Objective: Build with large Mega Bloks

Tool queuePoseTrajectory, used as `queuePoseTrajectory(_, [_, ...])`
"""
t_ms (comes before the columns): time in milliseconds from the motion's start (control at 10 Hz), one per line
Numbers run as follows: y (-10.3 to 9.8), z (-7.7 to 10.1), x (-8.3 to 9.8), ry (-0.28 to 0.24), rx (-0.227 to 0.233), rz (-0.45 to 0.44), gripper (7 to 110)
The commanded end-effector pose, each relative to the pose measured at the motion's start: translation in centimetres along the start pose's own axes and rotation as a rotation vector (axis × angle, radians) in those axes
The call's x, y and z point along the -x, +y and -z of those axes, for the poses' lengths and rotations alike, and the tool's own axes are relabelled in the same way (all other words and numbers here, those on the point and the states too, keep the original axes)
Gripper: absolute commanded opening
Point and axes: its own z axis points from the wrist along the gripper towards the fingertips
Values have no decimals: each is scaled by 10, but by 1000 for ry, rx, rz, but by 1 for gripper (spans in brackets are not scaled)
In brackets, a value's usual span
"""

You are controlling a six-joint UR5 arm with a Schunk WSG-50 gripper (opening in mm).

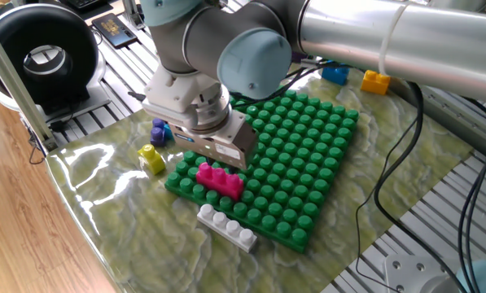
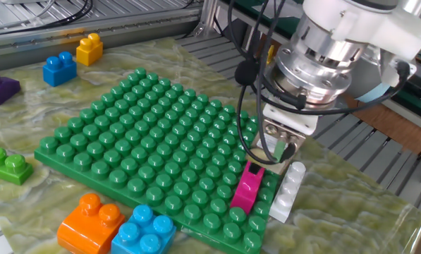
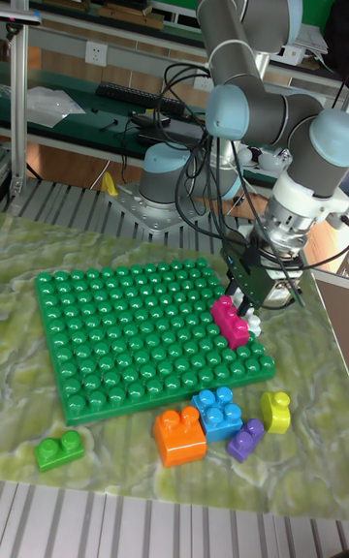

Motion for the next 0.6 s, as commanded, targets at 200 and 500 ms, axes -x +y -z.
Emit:
queuePoseTrajectory(200, [-5,-6,9,-58,-47,26,44])
queuePoseTrajectory(500, [-4,-5,6,-58,-49,25,44])
